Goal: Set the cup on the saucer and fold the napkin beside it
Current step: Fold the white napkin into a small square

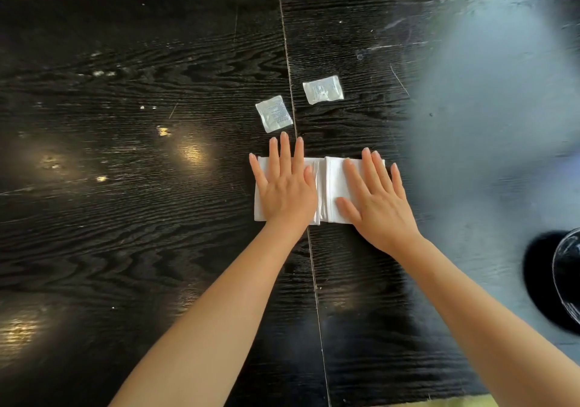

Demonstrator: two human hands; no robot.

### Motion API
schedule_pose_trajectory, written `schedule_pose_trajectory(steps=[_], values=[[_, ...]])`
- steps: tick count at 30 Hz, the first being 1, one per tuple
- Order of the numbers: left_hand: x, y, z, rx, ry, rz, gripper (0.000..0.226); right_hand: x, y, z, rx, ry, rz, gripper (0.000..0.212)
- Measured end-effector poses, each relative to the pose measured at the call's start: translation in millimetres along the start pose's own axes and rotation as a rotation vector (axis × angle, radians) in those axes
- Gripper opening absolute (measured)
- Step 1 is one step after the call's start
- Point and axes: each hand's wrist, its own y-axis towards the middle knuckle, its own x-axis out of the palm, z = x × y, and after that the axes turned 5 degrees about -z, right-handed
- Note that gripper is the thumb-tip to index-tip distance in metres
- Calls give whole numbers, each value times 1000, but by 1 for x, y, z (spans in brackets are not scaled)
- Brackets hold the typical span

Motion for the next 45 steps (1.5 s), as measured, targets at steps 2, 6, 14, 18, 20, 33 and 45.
schedule_pose_trajectory(steps=[2,6,14,18,20,33,45], values=[[0,0,2,-19,-3,-3,53,0,-4,-11,35,12,15,80],[-3,2,-1,-17,-81,-18,54,4,-10,-30,88,40,3,93],[-37,-12,-36,-194,-643,14,64,6,-11,-32,99,36,-18,97],[-47,-26,-52,-323,-723,-84,77,8,-16,-43,141,47,-14,101],[-50,-24,-58,-350,-793,-176,76,10,-19,-50,170,55,-12,99],[-42,-23,-72,-291,-915,-230,19,-15,-8,-64,224,349,336,56],[-36,-26,-72,-270,-914,-160,23,-7,46,-46,14,498,260,7]])
